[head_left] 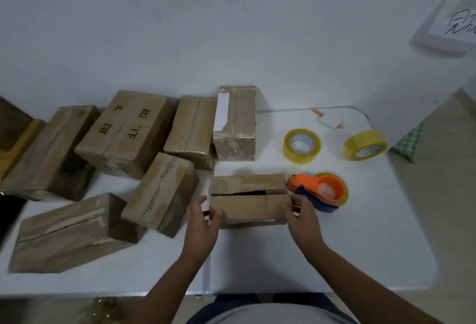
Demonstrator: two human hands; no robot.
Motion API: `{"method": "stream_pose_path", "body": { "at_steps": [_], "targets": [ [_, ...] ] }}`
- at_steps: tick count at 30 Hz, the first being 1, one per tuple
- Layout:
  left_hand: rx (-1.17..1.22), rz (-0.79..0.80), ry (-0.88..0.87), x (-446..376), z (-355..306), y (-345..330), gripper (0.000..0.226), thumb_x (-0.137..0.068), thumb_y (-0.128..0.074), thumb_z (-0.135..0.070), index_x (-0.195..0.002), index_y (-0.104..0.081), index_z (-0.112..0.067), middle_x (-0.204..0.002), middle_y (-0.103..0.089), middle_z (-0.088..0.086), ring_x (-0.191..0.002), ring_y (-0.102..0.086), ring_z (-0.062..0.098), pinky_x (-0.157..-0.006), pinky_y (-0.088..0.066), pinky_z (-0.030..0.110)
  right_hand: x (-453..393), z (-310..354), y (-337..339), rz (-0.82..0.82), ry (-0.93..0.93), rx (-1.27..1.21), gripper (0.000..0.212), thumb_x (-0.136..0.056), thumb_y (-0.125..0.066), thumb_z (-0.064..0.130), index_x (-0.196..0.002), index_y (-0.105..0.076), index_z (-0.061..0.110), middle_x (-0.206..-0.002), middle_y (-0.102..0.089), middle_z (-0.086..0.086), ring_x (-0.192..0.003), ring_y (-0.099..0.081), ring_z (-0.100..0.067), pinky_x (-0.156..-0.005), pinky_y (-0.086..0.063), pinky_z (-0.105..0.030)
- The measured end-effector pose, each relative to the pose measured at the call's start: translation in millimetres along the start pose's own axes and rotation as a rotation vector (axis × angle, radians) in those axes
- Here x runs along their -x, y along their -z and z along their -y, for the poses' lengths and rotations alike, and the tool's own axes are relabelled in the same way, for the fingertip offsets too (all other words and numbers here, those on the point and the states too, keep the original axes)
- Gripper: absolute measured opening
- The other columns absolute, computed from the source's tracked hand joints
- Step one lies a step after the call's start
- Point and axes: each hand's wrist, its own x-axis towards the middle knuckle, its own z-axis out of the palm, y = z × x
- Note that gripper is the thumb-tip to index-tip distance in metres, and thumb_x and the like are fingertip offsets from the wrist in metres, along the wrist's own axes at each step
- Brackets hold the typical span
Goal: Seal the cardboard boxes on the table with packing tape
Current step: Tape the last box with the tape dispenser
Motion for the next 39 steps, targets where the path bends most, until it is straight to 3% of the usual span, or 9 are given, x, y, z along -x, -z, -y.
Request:
{"method": "stream_pose_path", "body": {
  "at_steps": [3, 7, 11, 14, 22, 29, 34, 36, 39],
  "targets": [
    [-0.362, -0.085, -0.326, -3.4, 0.1, -2.8, 0.067, -0.095, -0.063, -0.019, -0.153, -0.028, -0.02, -0.161, -0.02, 0.006, -0.146, -0.026, 0.022, -0.114, -0.024, 0.037, 3.7, -1.7, 5.4, 0.003, -0.016, -0.02, 0.012, -0.101, -0.051, 0.025, -0.112, -0.054, 0.023, -0.108, -0.057, 0.002, -0.094, -0.056, -0.011, -0.072, -0.041, -0.02],
    [-0.769, 0.191, -0.718, -25.0, -14.0, -16.6, 0.054, -0.104, -0.036, -0.047, -0.155, -0.024, -0.036, -0.166, -0.011, -0.01, -0.154, -0.003, 0.016, -0.122, -0.001, 0.042, -4.1, -9.1, 13.3, -0.029, -0.03, 0.049, 0.013, -0.103, -0.045, 0.026, -0.106, -0.057, 0.022, -0.102, -0.062, -0.002, -0.094, -0.057, -0.017, -0.077, -0.039, -0.029],
    [-0.939, 0.332, -0.715, -42.4, -6.8, -23.1, 0.056, -0.103, -0.017, -0.062, -0.156, -0.013, -0.043, -0.166, -0.011, -0.011, -0.154, -0.002, 0.017, -0.121, -0.002, 0.047, -32.4, -21.0, 28.2, -0.063, 0.033, 0.19, 0.015, -0.099, -0.052, 0.016, -0.111, -0.058, 0.009, -0.106, -0.059, -0.007, -0.093, -0.054, -0.02, -0.071, -0.037, -0.028],
    [-0.982, 0.325, -0.743, -43.0, -1.6, -23.4, 0.056, -0.104, -0.017, -0.06, -0.156, -0.009, -0.042, -0.166, -0.012, -0.009, -0.154, -0.004, 0.02, -0.12, -0.003, 0.047, -60.9, -32.6, 40.1, -0.064, 0.021, 0.381, 0.03, -0.096, -0.057, 0.011, -0.123, -0.052, -0.001, -0.12, -0.051, -0.018, -0.105, -0.051, -0.03, -0.083, -0.042, -0.038],
    [-0.966, 0.383, -0.709, -43.3, -4.9, -16.4, 0.063, -0.1, -0.014, -0.068, -0.157, -0.003, -0.044, -0.166, 0.001, -0.015, -0.153, 0.009, 0.015, -0.121, 0.007, 0.043, -115.5, -54.9, 43.3, 0.166, -0.142, 0.695, 0.058, -0.091, -0.066, 0.033, -0.129, -0.041, -0.003, -0.118, -0.055, -0.02, -0.106, -0.058, -0.036, -0.082, -0.05, -0.044],
    [-0.996, 0.361, -0.757, -62.4, -12.9, -8.8, 0.071, -0.096, -0.022, -0.075, -0.157, -0.007, -0.042, -0.164, -0.011, -0.018, -0.151, -0.004, 0.013, -0.122, -0.009, 0.043, -115.8, -48.6, 50.8, 0.175, -0.092, 0.852, 0.035, -0.1, -0.049, 0.035, -0.113, -0.046, 0.003, -0.092, -0.057, -0.009, -0.08, -0.059, -0.027, -0.064, -0.045, -0.036],
    [-1.015, 0.357, -0.823, -65.1, -12.4, -15.0, 0.069, -0.095, -0.029, -0.075, -0.156, -0.018, -0.044, -0.167, 0.001, -0.004, -0.152, 0.011, 0.035, -0.122, 0.007, 0.053, -111.9, 6.7, 70.8, 0.063, 0.076, 0.512, 0.03, -0.103, -0.042, 0.036, -0.097, -0.046, 0.007, -0.085, -0.058, -0.013, -0.069, -0.052, -0.027, -0.055, -0.035, -0.034],
    [-0.968, 0.378, -0.791, -68.9, -17.4, -18.7, 0.068, -0.092, -0.03, -0.077, -0.154, -0.016, -0.051, -0.166, 0.016, 0.001, -0.15, 0.022, 0.033, -0.12, 0.013, 0.049, -110.2, 37.0, 78.4, 0.033, 0.134, 0.41, 0.031, -0.102, -0.043, 0.038, -0.098, -0.051, 0.008, -0.087, -0.06, -0.011, -0.075, -0.056, -0.028, -0.059, -0.035, -0.034],
    [-0.91, 0.415, -0.807, -75.7, -26.7, -30.9, 0.068, -0.092, -0.03, -0.079, -0.152, -0.015, -0.053, -0.167, 0.007, 0.003, -0.151, 0.019, 0.03, -0.121, 0.011, 0.05, -99.8, 77.6, 86.9, 0.035, 0.178, 0.314, 0.035, -0.1, -0.044, 0.045, -0.091, -0.056, 0.013, -0.084, -0.064, -0.004, -0.074, -0.059, -0.023, -0.061, -0.038, -0.033]
  ]
}}
